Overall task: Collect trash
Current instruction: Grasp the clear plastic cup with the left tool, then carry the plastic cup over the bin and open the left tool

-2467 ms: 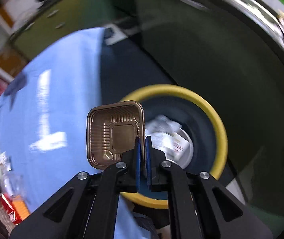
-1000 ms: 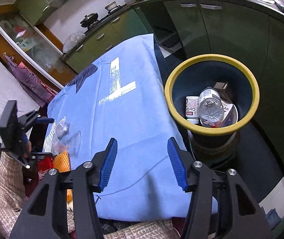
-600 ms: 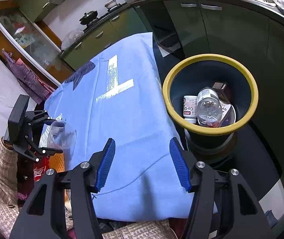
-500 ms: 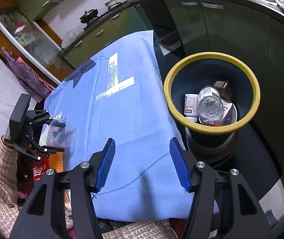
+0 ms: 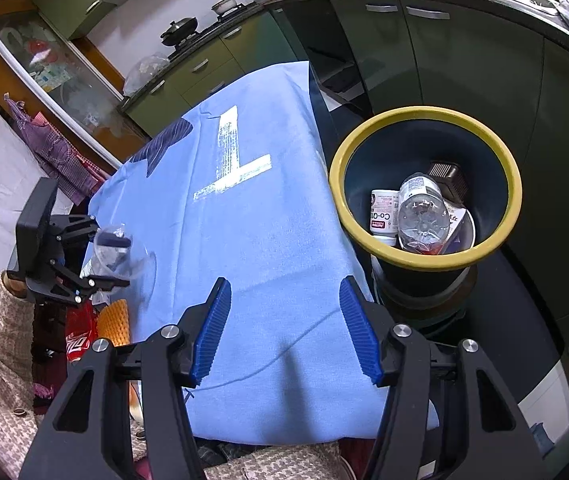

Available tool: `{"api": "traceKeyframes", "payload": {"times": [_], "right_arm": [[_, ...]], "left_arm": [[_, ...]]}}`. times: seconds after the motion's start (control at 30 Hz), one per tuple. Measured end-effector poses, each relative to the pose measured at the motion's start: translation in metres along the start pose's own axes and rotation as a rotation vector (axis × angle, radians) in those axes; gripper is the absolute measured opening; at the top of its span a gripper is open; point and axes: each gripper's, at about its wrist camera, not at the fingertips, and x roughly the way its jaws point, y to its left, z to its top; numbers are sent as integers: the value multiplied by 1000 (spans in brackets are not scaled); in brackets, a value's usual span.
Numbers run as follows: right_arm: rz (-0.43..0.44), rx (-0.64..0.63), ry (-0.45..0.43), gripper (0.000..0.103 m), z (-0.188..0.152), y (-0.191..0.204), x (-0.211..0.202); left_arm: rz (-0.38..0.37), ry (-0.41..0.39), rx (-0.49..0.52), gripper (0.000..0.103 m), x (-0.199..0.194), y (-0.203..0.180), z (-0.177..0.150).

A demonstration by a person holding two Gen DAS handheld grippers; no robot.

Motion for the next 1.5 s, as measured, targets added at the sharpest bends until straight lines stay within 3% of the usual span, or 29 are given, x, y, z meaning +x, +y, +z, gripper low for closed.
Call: {"api": "traceKeyframes", "payload": {"times": [0.23,0.37,0.63,0.97,1.13,1.37,1.5], "right_arm": [[7,0,-13,57,-1,-1,-5],[1,-1,-35,57,-4,-5,-15],[4,58,-117,57,-18,-46,-47],[-20,217,-189,57,-47,-127,-69],[-15,273,-197,57,-56,-157,-71],[0,298,-185,57,-61,-173,-63],[12,301,-184,59,-60,-172,-60]], "left_arm": [[66,-39,-37,56,-20,0,16],[56,-62,-43,56,-28,-5,31],[38,-60,-18,56,-22,-28,112],[-39,-32,77,56,41,-73,248],[-64,-9,100,56,83,-90,301],[-70,47,76,57,135,-94,335],[-43,76,47,67,154,-91,341]]}}
